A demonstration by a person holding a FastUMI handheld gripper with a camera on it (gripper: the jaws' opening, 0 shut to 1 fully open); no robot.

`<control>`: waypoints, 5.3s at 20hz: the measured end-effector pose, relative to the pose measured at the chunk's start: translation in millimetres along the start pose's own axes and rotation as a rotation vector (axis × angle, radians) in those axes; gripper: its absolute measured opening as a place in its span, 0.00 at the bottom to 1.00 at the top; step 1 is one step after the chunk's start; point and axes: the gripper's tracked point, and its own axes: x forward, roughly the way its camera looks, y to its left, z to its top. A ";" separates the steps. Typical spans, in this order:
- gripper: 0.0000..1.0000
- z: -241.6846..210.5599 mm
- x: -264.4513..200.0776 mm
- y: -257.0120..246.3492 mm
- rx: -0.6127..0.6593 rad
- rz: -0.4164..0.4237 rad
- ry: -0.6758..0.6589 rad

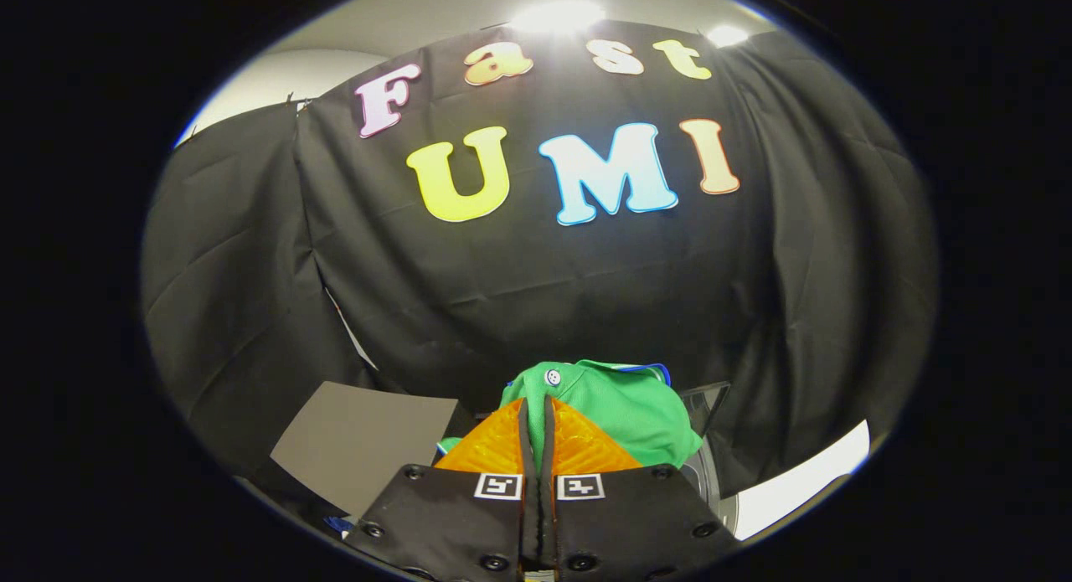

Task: Put the clothes into the washing machine and then close the washing machine lid.

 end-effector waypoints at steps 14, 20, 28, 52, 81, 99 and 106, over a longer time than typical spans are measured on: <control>0.02 -61.1 28.7 -28.3 -0.013 -0.009 0.110; 0.01 -95.2 48.6 -36.5 0.003 -0.010 0.167; 0.01 -162.4 70.4 -47.6 -0.001 -0.018 0.261; 0.02 -319.7 150.2 -105.6 0.057 -0.147 0.536; 0.98 -354.5 162.4 -113.1 0.051 -0.175 0.569; 0.98 -210.3 103.7 -103.5 0.028 -0.130 0.201; 0.98 -114.4 82.3 -98.0 0.022 -0.140 0.046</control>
